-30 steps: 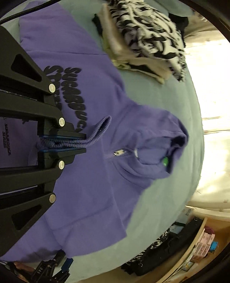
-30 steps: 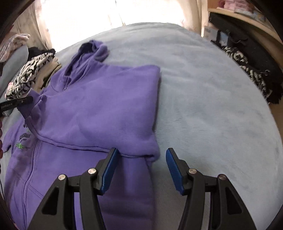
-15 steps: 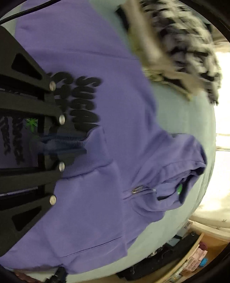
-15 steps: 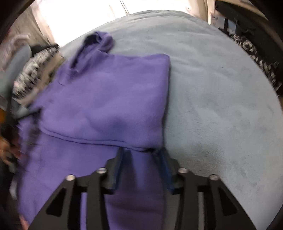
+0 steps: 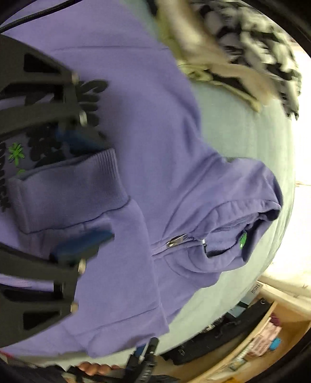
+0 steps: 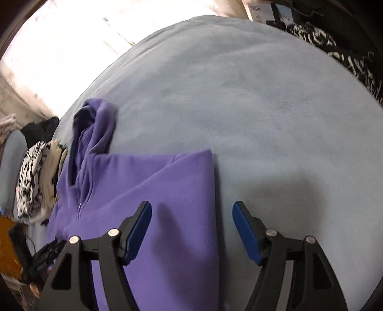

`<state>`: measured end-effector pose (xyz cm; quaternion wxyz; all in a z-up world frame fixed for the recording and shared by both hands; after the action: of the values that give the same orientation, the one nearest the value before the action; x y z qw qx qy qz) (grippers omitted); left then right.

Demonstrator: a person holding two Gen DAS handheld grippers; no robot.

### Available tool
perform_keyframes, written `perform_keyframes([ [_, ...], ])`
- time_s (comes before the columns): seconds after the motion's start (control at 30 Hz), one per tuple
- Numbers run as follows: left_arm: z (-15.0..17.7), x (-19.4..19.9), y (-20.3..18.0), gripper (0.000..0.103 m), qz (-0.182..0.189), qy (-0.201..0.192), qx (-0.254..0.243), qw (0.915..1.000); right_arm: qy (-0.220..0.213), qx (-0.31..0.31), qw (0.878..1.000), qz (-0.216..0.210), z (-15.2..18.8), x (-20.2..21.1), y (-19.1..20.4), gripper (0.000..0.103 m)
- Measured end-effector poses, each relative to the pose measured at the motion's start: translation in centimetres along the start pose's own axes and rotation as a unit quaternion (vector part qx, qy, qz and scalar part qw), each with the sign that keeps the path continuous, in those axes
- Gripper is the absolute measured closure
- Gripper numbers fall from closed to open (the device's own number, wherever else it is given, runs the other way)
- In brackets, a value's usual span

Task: Fold large clothes

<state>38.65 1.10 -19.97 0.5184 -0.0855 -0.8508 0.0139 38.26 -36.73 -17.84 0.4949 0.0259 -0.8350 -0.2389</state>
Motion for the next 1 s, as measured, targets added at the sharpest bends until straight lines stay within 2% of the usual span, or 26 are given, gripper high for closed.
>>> perform_keyframes([
  [0.03,-0.2,0.2,-0.3,0.075,0.004,0.002,-0.005,1.0000,0.002,0.003,1.000,0.004,0.0,-0.4,0.0,0.087],
  [0.07,-0.5,0.5,-0.7,0.095,0.009,-0.002,-0.010,0.9999,0.009,0.012,1.000,0.013,0.0,-0.7,0.2,0.094],
  [0.13,-1.5,1.6,-0.7,0.095,-0.046,-0.045,-0.031,0.9974,-0.021,0.032,0.999,0.021,-0.2,0.3,0.9,0.094],
  [0.2,-2.0,1.9,-0.1,0.095,-0.064,-0.072,-0.037,0.9946,-0.047,0.039,0.998,0.031,-0.2,0.8,0.8,0.094],
  [0.23,-2.0,1.2,0.4,0.095,-0.067,-0.072,-0.028,0.9948,-0.034,0.030,0.998,0.042,0.1,-0.2,0.1,0.093],
  [0.3,-1.2,-0.8,1.4,0.094,-0.058,-0.048,-0.010,0.9971,-0.017,0.020,0.998,0.051,0.5,-1.4,-0.8,0.090],
  [0.33,-1.0,-0.9,1.7,0.093,-0.049,-0.053,-0.001,0.9974,-0.019,0.018,0.998,0.050,0.4,-1.2,-0.8,0.087],
  [0.37,-0.9,-0.6,1.9,0.091,-0.046,-0.059,0.006,0.9972,-0.020,0.014,0.998,0.050,0.4,-0.8,-0.7,0.080],
  [0.4,-0.8,-0.2,2.2,0.090,-0.041,-0.058,0.012,0.9974,-0.016,0.009,0.998,0.057,0.5,-0.1,-0.7,0.077],
  [0.5,-0.5,1.3,2.8,0.089,-0.022,-0.051,0.041,0.9976,-0.024,0.024,0.998,0.060,0.9,1.8,-0.1,0.075],
  [0.63,-0.2,4.3,4.2,0.082,-0.055,-0.064,0.053,0.9950,-0.055,0.044,0.996,0.060,2.3,5.3,1.2,0.074],
  [0.73,0.0,6.4,4.2,0.082,-0.061,-0.073,0.056,0.9938,-0.056,0.051,0.996,0.047,3.8,6.7,2.9,0.061],
  [0.83,1.1,7.8,2.3,0.082,-0.052,-0.071,0.041,0.9953,-0.071,0.062,0.995,0.020,5.8,7.3,5.7,0.060],
  [0.87,1.5,8.0,1.3,0.082,-0.043,-0.066,0.035,0.9962,-0.068,0.068,0.995,0.018,6.3,7.1,6.6,0.060],
  [0.9,1.9,8.1,0.7,0.082,-0.036,-0.063,0.032,0.9968,-0.046,0.081,0.996,0.017,7.4,6.1,8.1,0.060],
  [0.97,2.9,8.0,-1.5,0.082,-0.016,-0.057,0.025,0.9979,-0.004,0.109,0.993,0.034,9.1,4.1,10.5,0.060],
  [1.0,3.3,7.8,-2.3,0.082,-0.012,-0.058,0.024,0.9980,0.000,0.116,0.992,0.042,9.7,3.6,11.4,0.060],
])
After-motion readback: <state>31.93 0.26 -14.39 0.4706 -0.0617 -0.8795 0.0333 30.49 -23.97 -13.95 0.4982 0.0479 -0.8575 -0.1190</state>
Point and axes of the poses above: each gripper's, at about its wrist camera, not at the fingertips, and x roughly against the way its jaws point, y to its left, z to its underside, the point moved 7 cm from there along -x, roughly the way its jaws point, and after that the axes turned 4 degrees about -z, right-handed, at the moved point
